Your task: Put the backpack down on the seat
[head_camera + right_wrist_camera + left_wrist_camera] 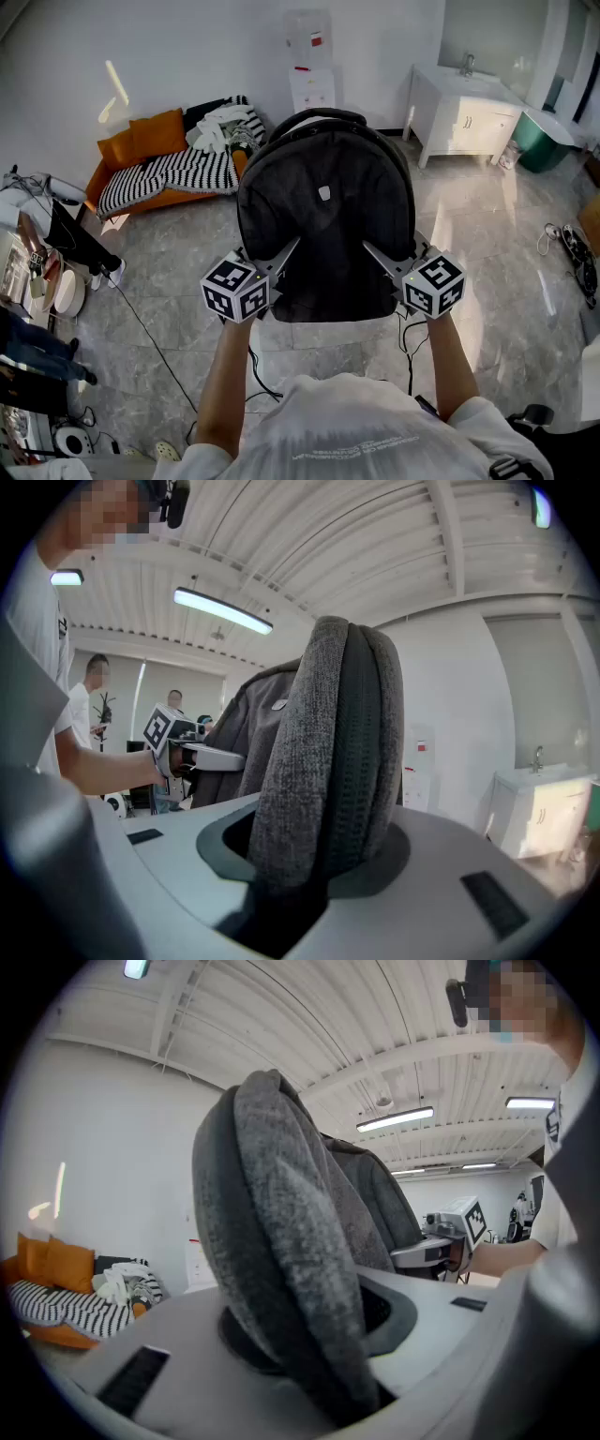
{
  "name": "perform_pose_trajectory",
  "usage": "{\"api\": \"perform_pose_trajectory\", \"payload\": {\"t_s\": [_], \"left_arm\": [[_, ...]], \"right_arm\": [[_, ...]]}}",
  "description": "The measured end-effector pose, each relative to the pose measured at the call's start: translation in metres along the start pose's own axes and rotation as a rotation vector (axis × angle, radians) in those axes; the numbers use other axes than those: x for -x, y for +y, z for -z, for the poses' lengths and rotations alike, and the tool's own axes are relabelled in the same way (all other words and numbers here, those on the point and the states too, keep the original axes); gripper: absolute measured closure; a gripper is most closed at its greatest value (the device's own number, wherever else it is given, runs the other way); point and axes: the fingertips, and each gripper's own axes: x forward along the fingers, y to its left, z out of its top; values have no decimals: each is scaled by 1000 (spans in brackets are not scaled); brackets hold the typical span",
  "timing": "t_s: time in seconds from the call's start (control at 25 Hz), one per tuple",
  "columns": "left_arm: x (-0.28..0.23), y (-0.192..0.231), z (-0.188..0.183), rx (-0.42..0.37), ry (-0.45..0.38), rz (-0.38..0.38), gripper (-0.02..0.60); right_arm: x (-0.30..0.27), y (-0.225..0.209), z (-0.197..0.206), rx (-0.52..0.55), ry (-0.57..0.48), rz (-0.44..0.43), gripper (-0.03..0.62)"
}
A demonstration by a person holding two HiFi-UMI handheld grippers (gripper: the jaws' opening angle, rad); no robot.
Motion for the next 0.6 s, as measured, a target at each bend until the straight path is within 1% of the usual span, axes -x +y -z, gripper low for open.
{"api": "perform_pose_trajectory", "payload": {"t_s": [0.6], "left_arm": [[-7, -1, 4, 18, -7, -7, 454]], "right_arm": [[0, -8, 3, 21, 4, -20, 448]]}}
